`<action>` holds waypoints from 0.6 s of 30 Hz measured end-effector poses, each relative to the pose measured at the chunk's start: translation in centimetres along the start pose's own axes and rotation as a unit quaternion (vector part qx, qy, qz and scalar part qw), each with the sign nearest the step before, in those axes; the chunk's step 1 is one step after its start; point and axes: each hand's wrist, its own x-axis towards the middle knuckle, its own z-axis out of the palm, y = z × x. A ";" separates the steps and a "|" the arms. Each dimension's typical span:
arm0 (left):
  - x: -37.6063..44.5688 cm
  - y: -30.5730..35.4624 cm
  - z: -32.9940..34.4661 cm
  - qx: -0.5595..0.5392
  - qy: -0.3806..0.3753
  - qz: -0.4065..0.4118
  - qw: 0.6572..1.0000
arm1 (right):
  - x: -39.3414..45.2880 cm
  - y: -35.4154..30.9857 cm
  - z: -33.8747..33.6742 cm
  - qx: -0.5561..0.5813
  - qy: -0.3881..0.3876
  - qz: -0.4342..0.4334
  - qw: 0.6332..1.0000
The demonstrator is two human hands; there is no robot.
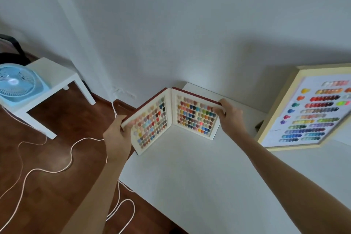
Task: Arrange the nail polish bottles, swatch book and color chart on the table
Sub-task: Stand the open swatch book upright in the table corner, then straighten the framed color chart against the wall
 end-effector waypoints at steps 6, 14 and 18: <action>-0.7 0.0 0.1 -0.022 0.002 -0.017 1.000 | 0.1 0.3 0.0 -0.002 -0.002 0.015 1.000; -1.1 2.5 1.2 0.071 0.033 -0.028 0.997 | -1.9 -0.9 -2.1 0.020 0.009 0.047 0.999; -1.2 6.0 2.7 0.072 0.039 0.029 0.996 | -3.5 -0.1 -5.1 -0.003 0.029 0.027 0.999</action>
